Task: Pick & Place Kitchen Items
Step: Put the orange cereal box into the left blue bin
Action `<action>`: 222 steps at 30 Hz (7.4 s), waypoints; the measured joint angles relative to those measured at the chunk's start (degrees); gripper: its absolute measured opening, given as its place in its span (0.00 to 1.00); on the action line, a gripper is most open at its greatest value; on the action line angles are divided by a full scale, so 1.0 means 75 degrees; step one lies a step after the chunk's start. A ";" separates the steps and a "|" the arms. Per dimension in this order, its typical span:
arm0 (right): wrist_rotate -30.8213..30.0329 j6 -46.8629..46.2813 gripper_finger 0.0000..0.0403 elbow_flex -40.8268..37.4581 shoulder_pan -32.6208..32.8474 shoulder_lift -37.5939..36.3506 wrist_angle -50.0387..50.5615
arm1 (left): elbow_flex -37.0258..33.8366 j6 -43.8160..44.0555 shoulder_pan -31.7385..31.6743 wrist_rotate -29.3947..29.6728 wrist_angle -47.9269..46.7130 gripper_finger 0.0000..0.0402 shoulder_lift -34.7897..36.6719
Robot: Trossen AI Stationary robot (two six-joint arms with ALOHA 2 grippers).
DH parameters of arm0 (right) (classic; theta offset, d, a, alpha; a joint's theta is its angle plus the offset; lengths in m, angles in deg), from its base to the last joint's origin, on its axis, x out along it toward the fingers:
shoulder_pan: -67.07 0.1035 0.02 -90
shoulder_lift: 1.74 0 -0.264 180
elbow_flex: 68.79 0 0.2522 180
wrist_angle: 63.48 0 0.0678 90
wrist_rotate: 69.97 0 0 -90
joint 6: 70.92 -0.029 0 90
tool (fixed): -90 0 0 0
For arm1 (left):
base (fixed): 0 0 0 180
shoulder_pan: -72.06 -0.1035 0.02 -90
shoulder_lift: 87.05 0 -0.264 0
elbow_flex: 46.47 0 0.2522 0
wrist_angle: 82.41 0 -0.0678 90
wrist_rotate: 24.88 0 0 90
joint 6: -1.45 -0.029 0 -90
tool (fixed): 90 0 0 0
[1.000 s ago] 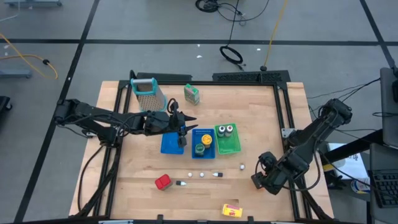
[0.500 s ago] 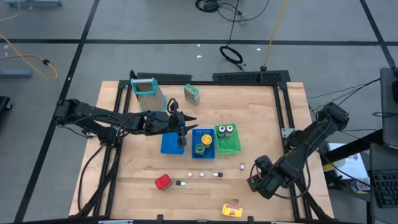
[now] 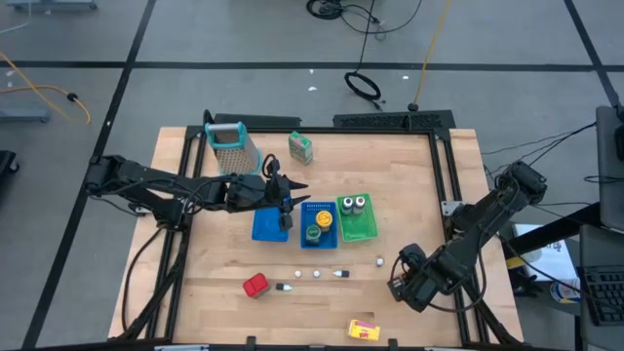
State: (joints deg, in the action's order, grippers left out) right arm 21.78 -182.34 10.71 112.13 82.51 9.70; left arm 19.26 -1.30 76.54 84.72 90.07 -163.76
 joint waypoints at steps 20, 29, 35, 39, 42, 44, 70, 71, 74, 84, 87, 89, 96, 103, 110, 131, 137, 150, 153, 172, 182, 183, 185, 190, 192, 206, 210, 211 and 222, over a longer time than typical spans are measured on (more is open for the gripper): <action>0.0202 0.1409 0.10 -0.0003 -0.0637 -0.1751 0.0778 | 0.0000 0.0000 0.0000 0.0000 0.0000 0.32 0.0000; 0.0196 0.2722 0.10 -0.0003 -0.1327 -0.2541 0.0689 | 0.0000 0.0000 -0.0002 0.0000 0.0000 0.32 0.0000; 0.0179 0.3803 0.10 -0.0003 -0.2079 -0.2821 0.0183 | 0.0000 -0.0047 0.0000 0.0000 -0.0016 0.32 0.0000; 0.0394 0.4787 0.10 -0.0003 -0.2759 -0.2849 -0.0287 | 0.0000 -0.0440 -0.0001 0.0000 0.0229 0.32 0.0000; 0.0509 0.5412 0.10 -0.0003 -0.3219 -0.2835 -0.0503 | 0.0000 -0.0370 -0.0001 0.0000 0.0376 0.32 0.0003; 0.0613 0.5838 0.10 -0.0003 -0.3542 -0.2815 -0.0623 | 0.0000 -0.0366 0.0000 0.0000 0.0386 0.32 0.0003; 0.2006 0.9983 0.09 0.0000 -0.6116 -0.1853 -0.2770 | 0.0000 0.1079 0.0013 -0.0166 0.0587 0.32 0.0003; 0.2006 1.0105 0.09 0.0000 -0.6135 -0.1853 -0.2921 | 0.0000 0.1256 0.0013 -0.0340 0.0594 0.32 0.0003; 0.1980 1.0408 0.09 0.0000 -0.6171 -0.1799 -0.3134 | 0.0000 0.1474 -0.0004 -0.0960 0.0645 0.32 0.0003; 0.1968 1.1259 0.09 0.0015 -0.6157 -0.1106 -0.3907 | 0.0001 0.2529 0.0010 -0.2023 0.0886 0.32 -0.0154; 0.1965 1.1465 0.09 0.0013 -0.6160 -0.0998 -0.3960 | 0.0015 0.2766 0.0004 -0.2011 0.0988 0.32 -0.0307; 0.1964 1.1585 0.09 0.0015 -0.6160 -0.0991 -0.3990 | -0.0007 0.2789 0.0004 -0.2098 0.0845 0.32 -0.0348; 0.1939 1.2068 0.09 0.0186 -0.6158 -0.1041 -0.4378 | 0.0000 0.3215 0.0021 -0.2359 0.0931 0.43 -0.0481; 0.1569 1.2444 0.09 0.0306 -0.6148 -0.1040 -0.4534 | 0.0000 0.3662 0.0024 -0.2719 0.0962 0.58 -0.0478; 0.1595 1.2617 0.09 0.0303 -0.6148 -0.0944 -0.4821 | 0.0003 0.3666 0.0021 -0.2753 0.1092 0.63 -0.0695; 0.1552 1.2498 0.09 0.0285 -0.5798 -0.0938 -0.4880 | 0.0009 0.3443 -0.0247 -0.2773 0.1627 0.64 -0.1282; 0.1715 1.2263 0.09 0.0297 -0.5739 -0.0938 -0.4965 | 0.0009 0.3302 -0.0267 -0.2634 0.1577 0.64 -0.1279; 0.1837 1.2987 0.09 0.0842 -0.5754 -0.0907 -0.5137 | 0.0004 0.3131 -0.0224 -0.3328 0.2057 0.63 -0.1298; 0.1850 1.2984 0.09 0.0845 -0.5755 -0.0852 -0.5119 | -0.0003 0.3010 -0.0194 -0.3343 0.2051 0.58 -0.1309; 0.1656 1.2777 0.16 0.0787 -0.5769 -0.0729 -0.4362 | -0.0015 0.2713 -0.0230 -0.3217 0.1967 0.35 -0.1311; 0.1586 1.2766 0.30 0.0311 -0.5833 -0.0734 -0.4299 | -0.0015 0.2570 -0.0384 -0.3238 0.1691 0.32 -0.1320; 0.1583 1.2725 0.32 0.0265 -0.5833 -0.0734 -0.4301 | -0.0015 0.2570 -0.0384 -0.3238 0.1659 0.32 -0.1320; 0.1586 1.2687 0.35 0.0210 -0.5833 -0.0734 -0.4299 | -0.0015 0.2573 -0.0390 -0.3230 0.1607 0.32 -0.1320; 0.1569 1.2733 0.40 0.0192 -0.5816 -0.0819 -0.4206 | -0.0015 0.2489 -0.0390 -0.3194 0.1582 0.32 -0.1320; 0.1572 1.2748 0.41 0.0192 -0.5838 -0.0834 -0.4140 | -0.0012 0.2425 -0.0395 -0.3181 0.1581 0.32 -0.1309; 0.0976 1.3129 0.43 0.0190 -0.5848 -0.0934 -0.3883 | 0.0003 0.2080 -0.0468 -0.2921 0.0839 0.32 -0.0732; 0.0453 1.3496 0.43 0.0189 -0.5845 -0.0987 -0.3662 | 0.0015 0.1979 -0.0465 -0.2481 0.0117 0.32 -0.0305; 0.0530 1.3572 0.43 0.0186 -0.5837 -0.1040 -0.3442 | 0.0003 0.1989 -0.0468 -0.2284 -0.0101 0.32 -0.0163; 0.0225 1.3374 0.42 -0.1603 -0.5793 -0.2223 -0.4598 | -0.0076 0.1634 -0.0464 -0.1054 -0.1648 0.31 0.1105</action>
State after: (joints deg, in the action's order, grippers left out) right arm 23.47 -82.03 -1.32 68.68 65.84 -24.78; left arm 18.69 10.95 73.06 76.81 77.71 -155.47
